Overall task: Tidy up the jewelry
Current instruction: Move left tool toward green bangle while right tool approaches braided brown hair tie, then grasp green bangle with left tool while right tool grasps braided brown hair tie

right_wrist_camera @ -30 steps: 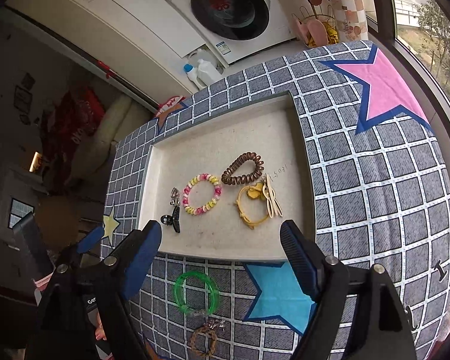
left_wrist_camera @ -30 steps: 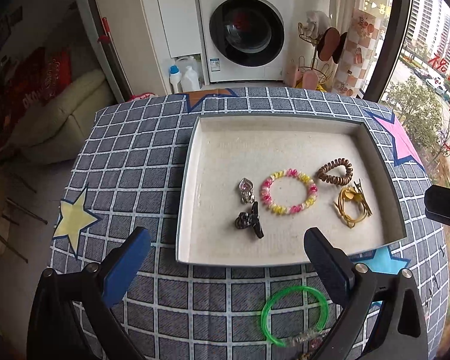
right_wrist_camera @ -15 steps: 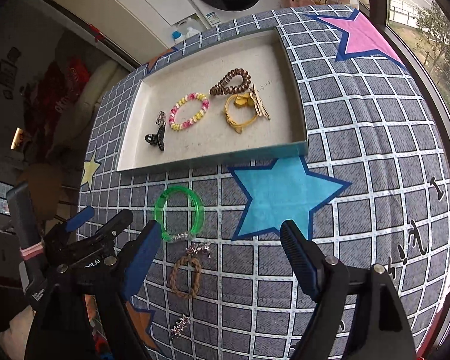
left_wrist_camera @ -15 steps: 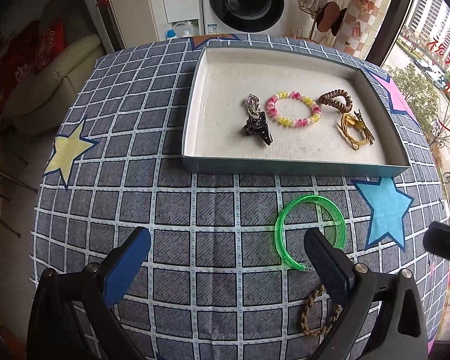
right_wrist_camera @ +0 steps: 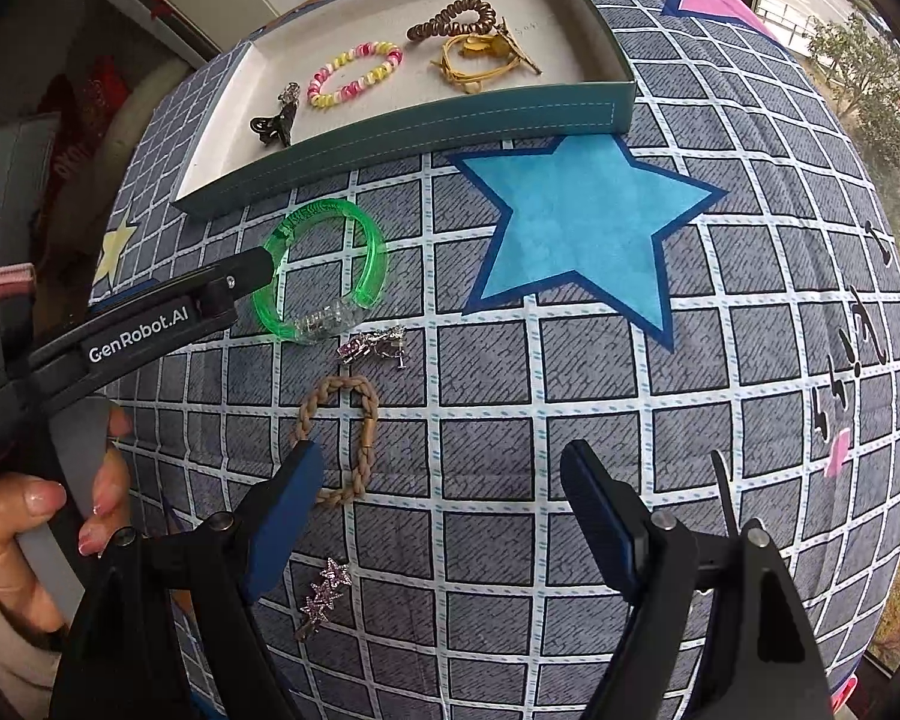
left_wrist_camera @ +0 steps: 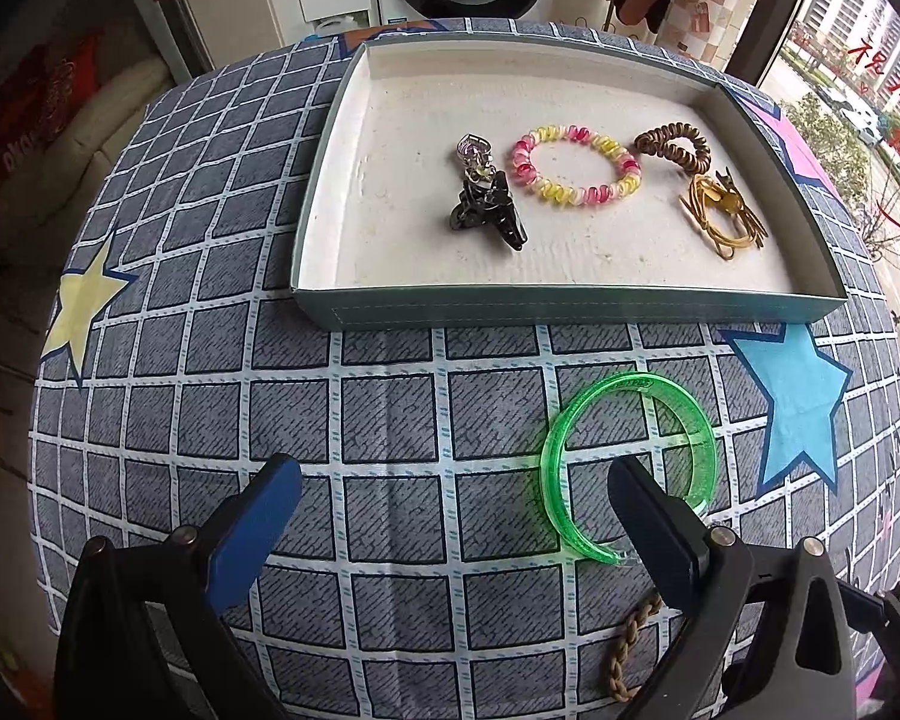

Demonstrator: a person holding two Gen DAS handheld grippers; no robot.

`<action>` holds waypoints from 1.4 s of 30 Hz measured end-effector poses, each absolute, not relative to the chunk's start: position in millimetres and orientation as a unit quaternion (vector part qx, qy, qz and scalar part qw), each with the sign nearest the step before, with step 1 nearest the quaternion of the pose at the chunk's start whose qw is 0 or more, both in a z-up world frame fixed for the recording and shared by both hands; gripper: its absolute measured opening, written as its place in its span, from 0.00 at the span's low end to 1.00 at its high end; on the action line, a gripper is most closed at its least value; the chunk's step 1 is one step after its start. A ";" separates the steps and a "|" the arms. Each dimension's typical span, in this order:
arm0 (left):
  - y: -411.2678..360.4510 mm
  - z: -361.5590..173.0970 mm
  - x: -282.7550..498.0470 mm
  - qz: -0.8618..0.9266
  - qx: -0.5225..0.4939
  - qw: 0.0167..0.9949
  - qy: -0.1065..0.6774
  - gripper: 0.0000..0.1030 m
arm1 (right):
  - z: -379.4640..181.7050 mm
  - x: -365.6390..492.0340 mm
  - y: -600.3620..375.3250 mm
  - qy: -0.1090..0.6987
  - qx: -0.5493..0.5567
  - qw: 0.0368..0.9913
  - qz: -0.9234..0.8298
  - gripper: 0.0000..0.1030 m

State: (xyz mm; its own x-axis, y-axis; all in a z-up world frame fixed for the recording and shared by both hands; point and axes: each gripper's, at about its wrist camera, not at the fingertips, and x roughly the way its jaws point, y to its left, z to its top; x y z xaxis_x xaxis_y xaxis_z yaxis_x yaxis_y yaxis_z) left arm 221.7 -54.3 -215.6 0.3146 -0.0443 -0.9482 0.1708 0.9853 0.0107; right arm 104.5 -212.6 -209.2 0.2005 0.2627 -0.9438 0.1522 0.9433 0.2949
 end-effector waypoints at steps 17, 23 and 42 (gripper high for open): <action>-63.1 -231.0 242.4 -0.088 0.079 0.805 0.581 0.92 | -225.9 104.1 -161.0 0.626 0.040 0.779 0.003 0.70; -81.2 -226.7 240.5 -0.118 0.092 0.804 0.575 0.68 | -225.5 101.0 -155.7 0.619 0.004 0.785 0.006 0.49; -68.2 -211.0 228.7 -0.138 0.031 0.805 0.577 0.19 | -215.8 108.6 -178.8 0.617 0.027 0.785 0.042 0.06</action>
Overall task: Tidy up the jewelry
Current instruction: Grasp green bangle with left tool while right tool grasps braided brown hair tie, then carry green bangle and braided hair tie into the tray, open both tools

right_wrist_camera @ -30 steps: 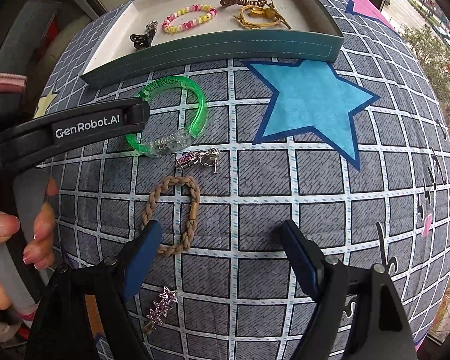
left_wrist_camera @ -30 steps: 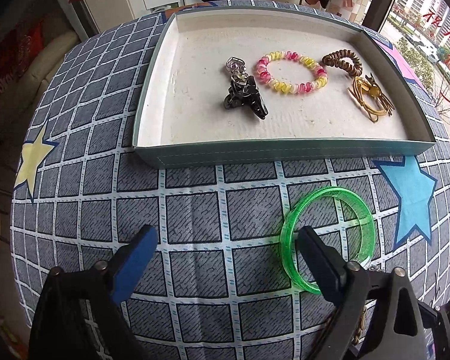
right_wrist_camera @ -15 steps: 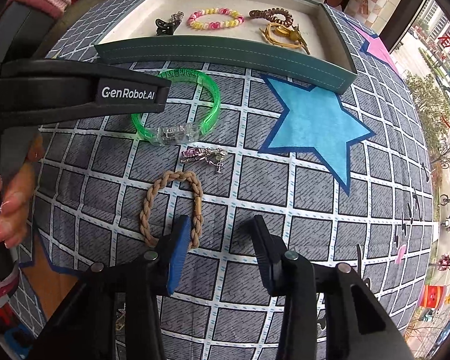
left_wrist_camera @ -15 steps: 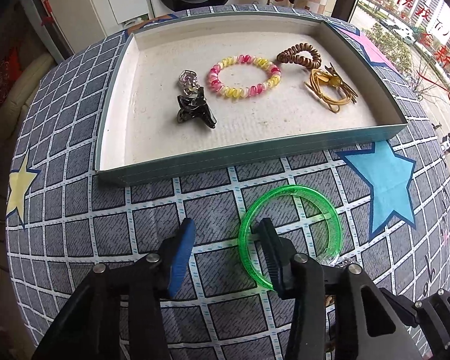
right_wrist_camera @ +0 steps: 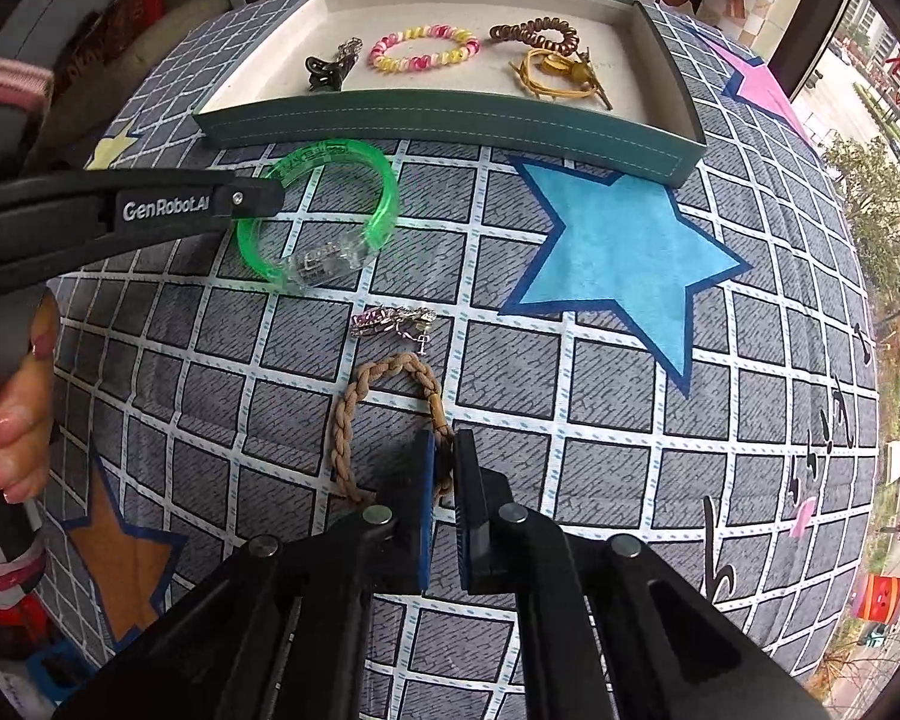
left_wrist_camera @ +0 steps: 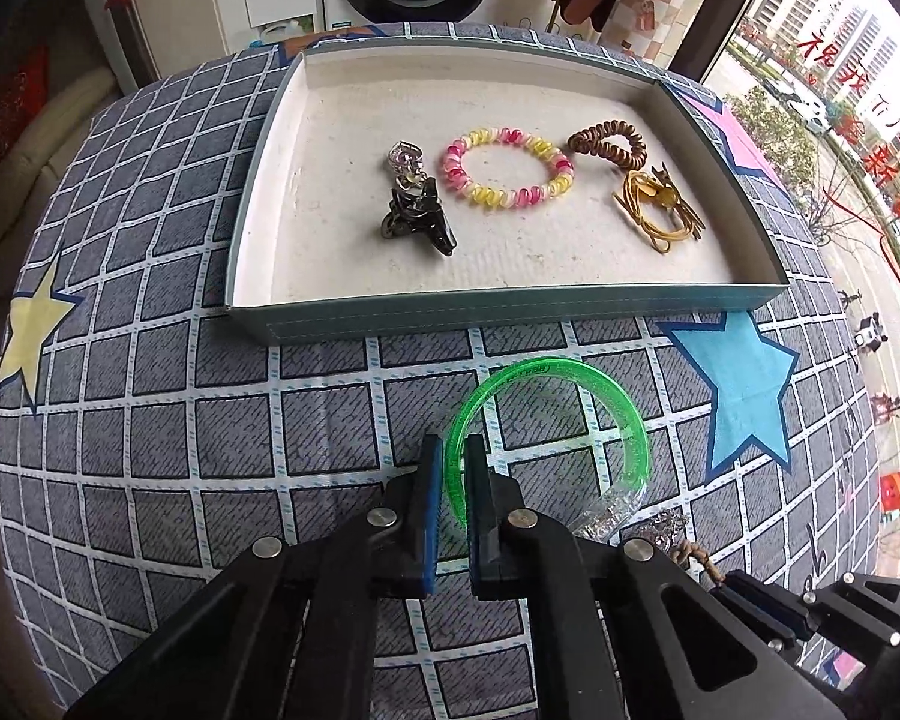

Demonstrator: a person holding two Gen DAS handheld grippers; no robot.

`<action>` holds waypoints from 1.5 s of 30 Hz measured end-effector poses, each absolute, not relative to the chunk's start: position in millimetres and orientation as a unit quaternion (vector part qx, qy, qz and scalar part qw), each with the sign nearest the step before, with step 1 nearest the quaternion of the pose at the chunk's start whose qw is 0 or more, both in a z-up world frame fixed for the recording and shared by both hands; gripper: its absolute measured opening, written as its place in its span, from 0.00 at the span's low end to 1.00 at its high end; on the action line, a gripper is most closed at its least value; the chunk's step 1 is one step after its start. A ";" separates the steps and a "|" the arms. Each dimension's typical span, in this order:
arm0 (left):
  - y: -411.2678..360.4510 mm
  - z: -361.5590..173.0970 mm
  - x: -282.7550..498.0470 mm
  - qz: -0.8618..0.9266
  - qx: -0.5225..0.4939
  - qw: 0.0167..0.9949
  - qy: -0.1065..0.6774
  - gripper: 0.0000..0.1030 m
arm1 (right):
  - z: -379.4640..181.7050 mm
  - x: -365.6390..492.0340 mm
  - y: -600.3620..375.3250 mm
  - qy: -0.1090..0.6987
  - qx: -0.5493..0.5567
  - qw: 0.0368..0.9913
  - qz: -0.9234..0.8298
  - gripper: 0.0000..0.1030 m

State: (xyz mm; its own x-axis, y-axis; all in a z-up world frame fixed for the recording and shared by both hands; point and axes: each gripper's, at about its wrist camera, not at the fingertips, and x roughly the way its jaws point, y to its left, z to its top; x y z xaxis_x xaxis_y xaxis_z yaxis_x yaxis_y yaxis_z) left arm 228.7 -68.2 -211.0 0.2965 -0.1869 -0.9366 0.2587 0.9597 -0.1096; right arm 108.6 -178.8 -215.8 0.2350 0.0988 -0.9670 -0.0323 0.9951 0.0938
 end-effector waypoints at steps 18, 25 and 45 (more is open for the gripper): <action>-41.0 -152.5 217.2 -0.133 -0.013 0.833 0.536 0.19 | -155.6 132.2 -240.3 0.570 0.091 0.815 0.042 0.06; -44.9 -141.7 229.3 -0.125 -0.025 0.842 0.524 0.19 | -144.6 155.1 -252.2 0.557 0.103 0.823 0.048 0.06; -73.6 -136.9 295.0 -0.103 -0.025 0.856 0.506 0.19 | -143.0 254.2 -290.1 0.541 0.163 0.823 0.059 0.06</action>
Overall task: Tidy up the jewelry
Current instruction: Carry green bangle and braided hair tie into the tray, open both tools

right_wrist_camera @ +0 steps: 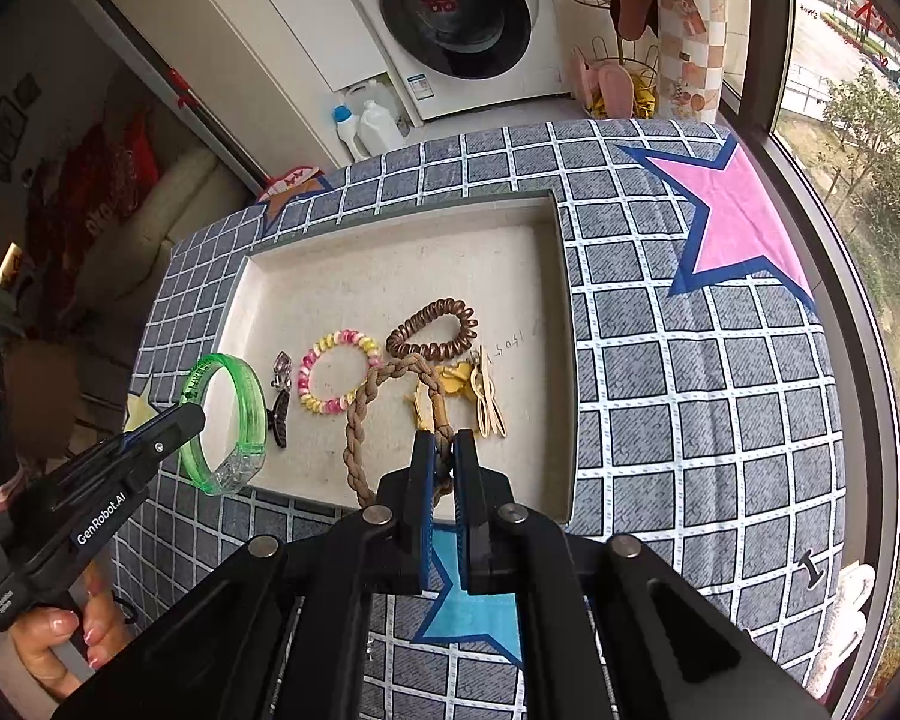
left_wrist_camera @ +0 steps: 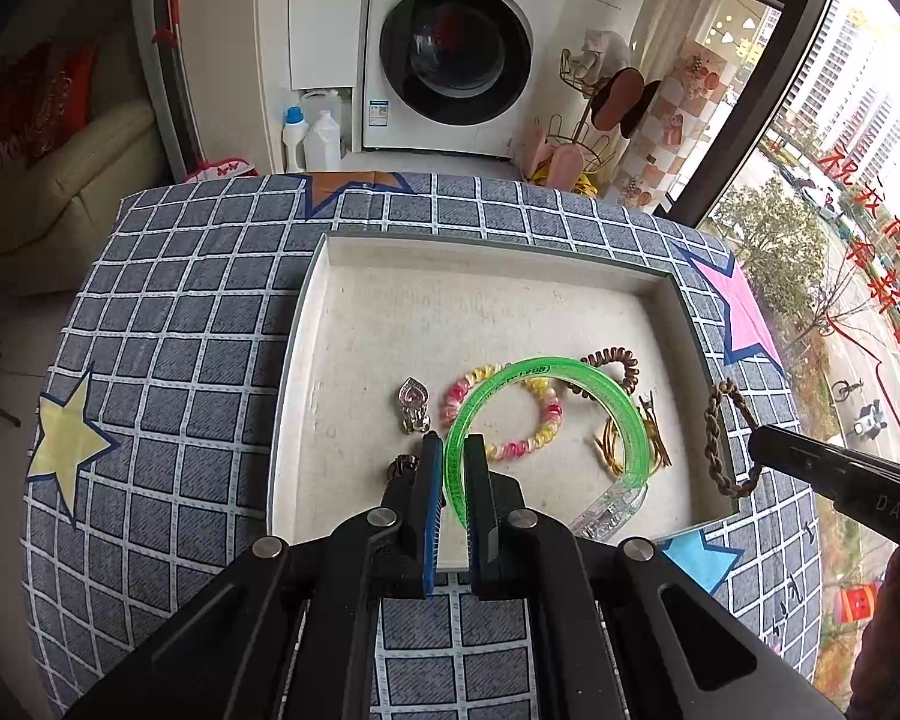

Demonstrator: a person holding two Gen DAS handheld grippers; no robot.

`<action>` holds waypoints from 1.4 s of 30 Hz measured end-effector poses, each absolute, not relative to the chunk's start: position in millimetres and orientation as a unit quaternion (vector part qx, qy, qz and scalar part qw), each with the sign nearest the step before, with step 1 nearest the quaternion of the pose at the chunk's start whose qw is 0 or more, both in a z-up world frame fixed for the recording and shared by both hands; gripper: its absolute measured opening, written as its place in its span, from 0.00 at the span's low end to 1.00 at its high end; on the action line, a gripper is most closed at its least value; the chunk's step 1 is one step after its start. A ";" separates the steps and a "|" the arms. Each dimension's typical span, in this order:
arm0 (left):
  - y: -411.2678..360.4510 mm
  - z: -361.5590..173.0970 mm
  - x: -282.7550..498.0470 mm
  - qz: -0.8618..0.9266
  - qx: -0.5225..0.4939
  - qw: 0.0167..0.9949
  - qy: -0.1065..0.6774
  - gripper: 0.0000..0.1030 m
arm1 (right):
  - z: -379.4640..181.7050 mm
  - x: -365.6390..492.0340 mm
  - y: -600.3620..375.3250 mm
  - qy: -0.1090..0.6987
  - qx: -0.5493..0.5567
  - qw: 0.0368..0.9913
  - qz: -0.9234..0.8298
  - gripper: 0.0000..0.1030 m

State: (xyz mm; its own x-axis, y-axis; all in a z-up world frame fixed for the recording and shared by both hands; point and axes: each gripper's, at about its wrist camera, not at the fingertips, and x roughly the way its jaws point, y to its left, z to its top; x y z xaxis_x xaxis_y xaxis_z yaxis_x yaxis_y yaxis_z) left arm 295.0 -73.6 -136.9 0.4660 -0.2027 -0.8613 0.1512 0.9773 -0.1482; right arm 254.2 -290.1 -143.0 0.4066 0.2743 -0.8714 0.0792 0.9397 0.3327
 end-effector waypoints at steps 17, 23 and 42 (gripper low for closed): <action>-97.7 -168.0 354.4 -0.075 0.007 0.850 0.522 0.19 | -175.4 331.7 -292.3 0.556 0.148 0.815 0.068 0.06; -106.2 -182.9 363.7 -0.069 0.020 0.843 0.533 0.19 | -190.5 344.1 -295.6 0.566 0.150 0.808 0.065 0.06; -116.0 -189.0 359.3 -0.046 0.075 0.835 0.543 0.19 | -213.8 346.8 -296.2 0.596 0.162 0.784 0.069 0.08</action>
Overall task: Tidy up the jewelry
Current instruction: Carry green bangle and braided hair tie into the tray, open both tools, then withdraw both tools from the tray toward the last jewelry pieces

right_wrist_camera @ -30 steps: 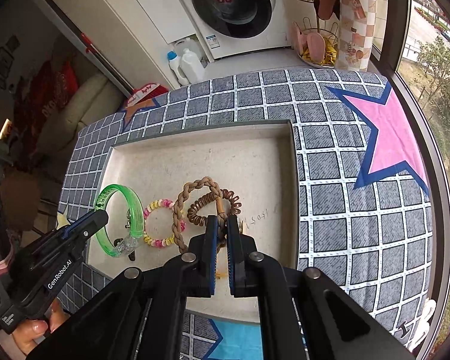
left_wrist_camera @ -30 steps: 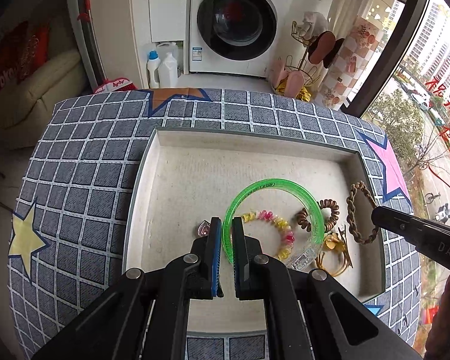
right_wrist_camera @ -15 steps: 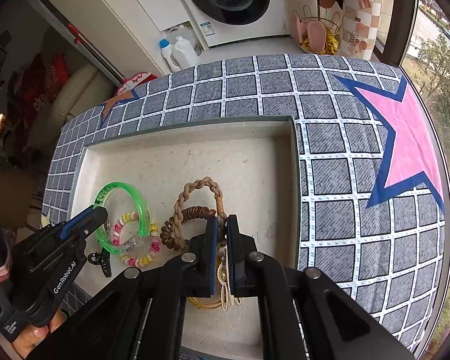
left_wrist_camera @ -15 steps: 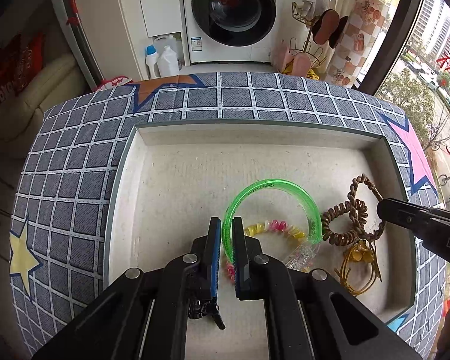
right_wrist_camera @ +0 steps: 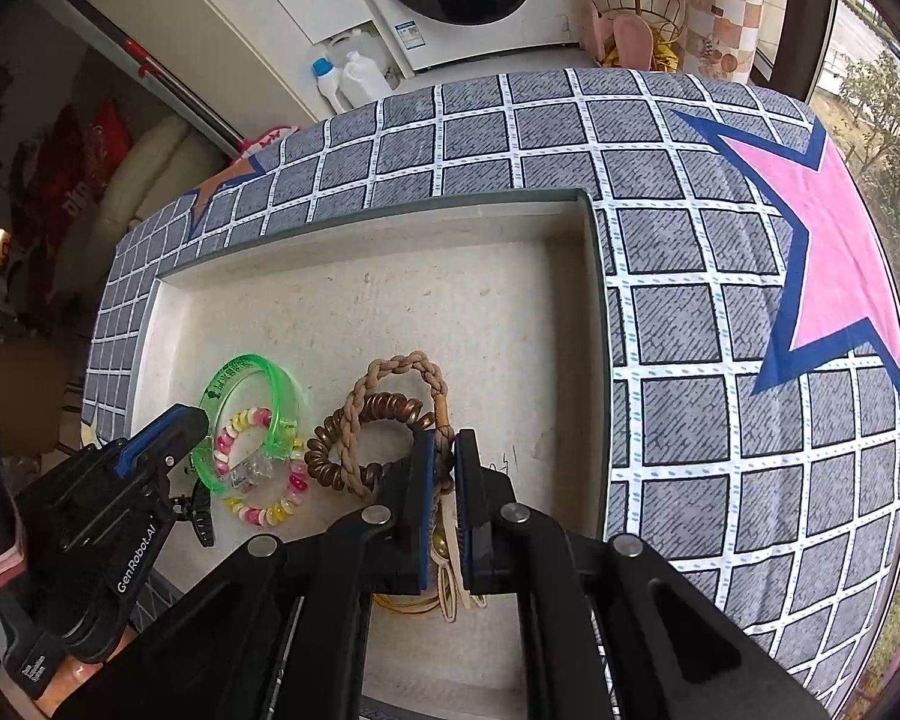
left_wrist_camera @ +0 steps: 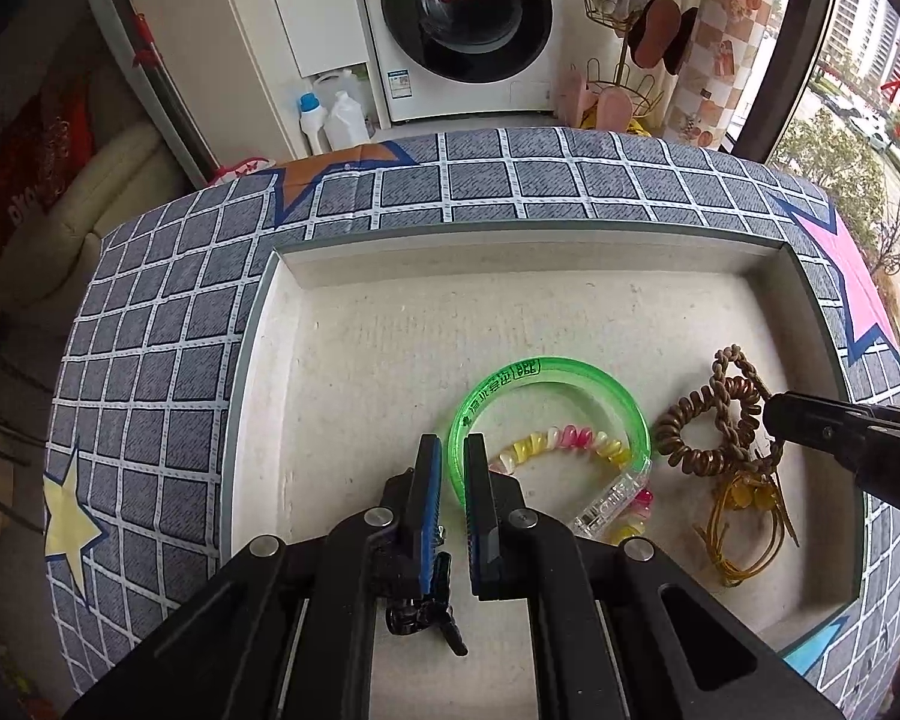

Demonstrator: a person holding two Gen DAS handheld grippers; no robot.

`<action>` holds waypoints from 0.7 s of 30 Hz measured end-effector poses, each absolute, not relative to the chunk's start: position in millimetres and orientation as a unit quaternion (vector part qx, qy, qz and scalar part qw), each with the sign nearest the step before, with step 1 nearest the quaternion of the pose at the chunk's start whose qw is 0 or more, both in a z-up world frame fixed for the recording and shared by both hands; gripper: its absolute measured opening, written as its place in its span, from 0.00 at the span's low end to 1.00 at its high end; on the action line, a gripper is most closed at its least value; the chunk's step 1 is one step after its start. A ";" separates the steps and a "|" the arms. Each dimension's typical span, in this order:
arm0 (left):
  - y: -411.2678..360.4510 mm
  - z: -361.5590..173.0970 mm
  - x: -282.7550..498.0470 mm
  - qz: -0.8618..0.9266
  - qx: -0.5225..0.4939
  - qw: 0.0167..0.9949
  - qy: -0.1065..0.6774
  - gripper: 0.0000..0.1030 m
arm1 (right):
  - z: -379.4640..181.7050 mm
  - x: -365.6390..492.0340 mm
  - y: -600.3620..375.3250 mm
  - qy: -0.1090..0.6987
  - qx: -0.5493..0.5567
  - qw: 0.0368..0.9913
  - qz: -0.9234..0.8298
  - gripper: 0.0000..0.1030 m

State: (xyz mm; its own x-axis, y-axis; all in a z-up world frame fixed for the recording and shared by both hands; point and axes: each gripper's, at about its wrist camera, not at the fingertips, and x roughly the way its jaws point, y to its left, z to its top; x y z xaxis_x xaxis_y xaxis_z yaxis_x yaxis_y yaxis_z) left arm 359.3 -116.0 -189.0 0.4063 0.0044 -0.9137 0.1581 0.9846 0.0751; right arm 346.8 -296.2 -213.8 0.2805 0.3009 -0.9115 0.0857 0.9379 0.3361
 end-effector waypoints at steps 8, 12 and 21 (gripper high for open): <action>-111.7 -172.5 352.3 -0.046 0.078 0.844 0.528 0.19 | -202.1 342.0 -301.6 0.577 0.190 0.790 0.081 0.48; -107.5 -166.0 348.0 -0.050 0.065 0.846 0.527 0.19 | -193.9 338.0 -302.5 0.568 0.209 0.791 0.088 0.52; -97.8 -153.6 329.2 -0.061 0.051 0.849 0.522 0.20 | -178.4 320.6 -304.4 0.550 0.242 0.795 0.087 0.65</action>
